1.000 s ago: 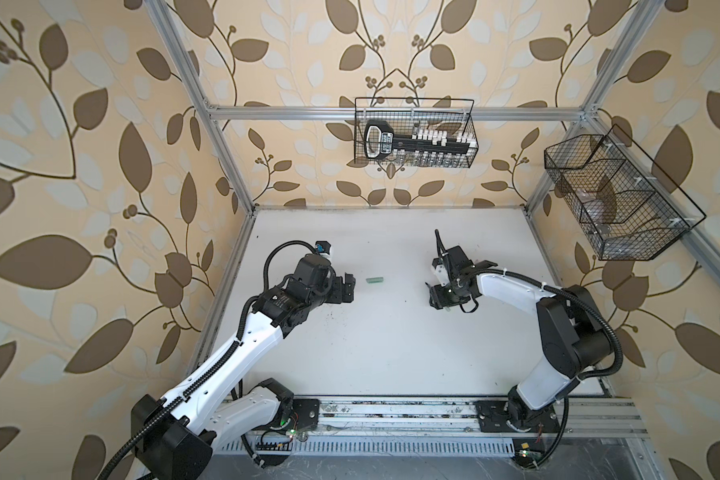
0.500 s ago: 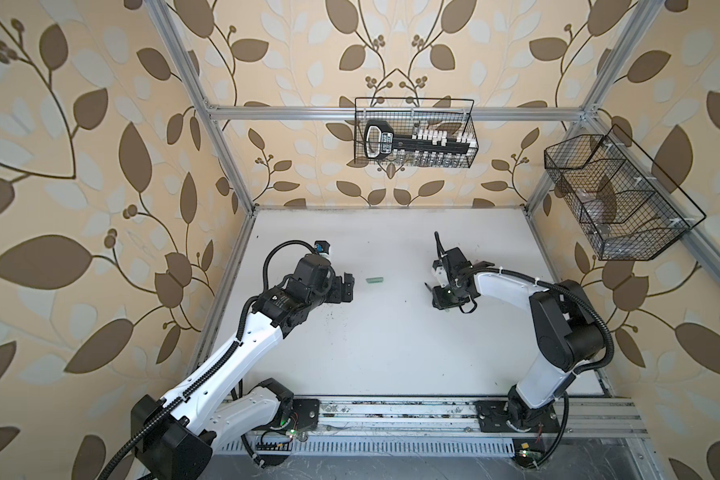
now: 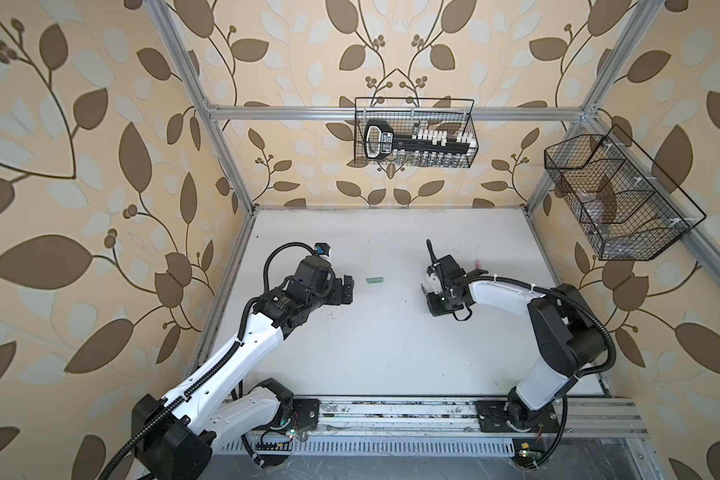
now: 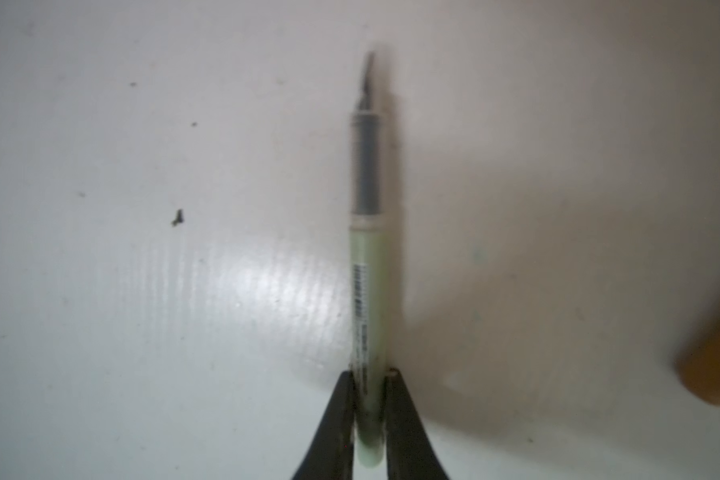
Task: Insert the pens into the pen caps
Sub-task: 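Move the right gripper to the pale green fountain pen and grasp it, then carry the green fountain pen toward the left gripper while the left gripper approaches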
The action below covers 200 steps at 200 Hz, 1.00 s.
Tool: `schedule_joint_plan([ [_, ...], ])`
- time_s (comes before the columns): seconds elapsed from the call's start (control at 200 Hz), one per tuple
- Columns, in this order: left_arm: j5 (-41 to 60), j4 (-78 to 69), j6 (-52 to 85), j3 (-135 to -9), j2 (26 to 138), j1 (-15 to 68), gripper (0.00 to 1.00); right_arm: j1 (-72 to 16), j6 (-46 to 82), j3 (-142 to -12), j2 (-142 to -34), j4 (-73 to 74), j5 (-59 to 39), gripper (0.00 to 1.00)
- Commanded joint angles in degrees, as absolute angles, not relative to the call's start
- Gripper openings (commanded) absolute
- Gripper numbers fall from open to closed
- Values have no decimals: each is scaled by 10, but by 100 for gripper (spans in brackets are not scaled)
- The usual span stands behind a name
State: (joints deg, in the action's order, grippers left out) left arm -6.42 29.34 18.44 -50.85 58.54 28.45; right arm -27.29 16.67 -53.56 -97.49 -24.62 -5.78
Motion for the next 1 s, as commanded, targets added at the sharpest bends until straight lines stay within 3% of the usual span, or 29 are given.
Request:
schedule_joint_plan([
  [0.0, -69, 283, 188, -501, 579, 286, 99, -308, 228, -484, -989, -231, -121, 12],
  [0.255, -59, 277, 192, -489, 591, 286, 99, -410, 379, -436, -942, -137, -120, 8],
  [0.485, -21, 236, 226, -438, 595, 286, 99, -473, 475, -412, -934, -64, -105, 13],
  [0.735, 25, 195, 291, -372, 603, 291, 99, -478, 465, -434, -951, -59, -135, 28],
  [0.815, 36, 161, 329, -341, 598, 312, 99, -478, 462, -440, -942, -59, -143, 41],
  [0.995, -6, 91, 399, -304, 613, 400, 99, -473, 438, -447, -908, -101, -159, 45],
])
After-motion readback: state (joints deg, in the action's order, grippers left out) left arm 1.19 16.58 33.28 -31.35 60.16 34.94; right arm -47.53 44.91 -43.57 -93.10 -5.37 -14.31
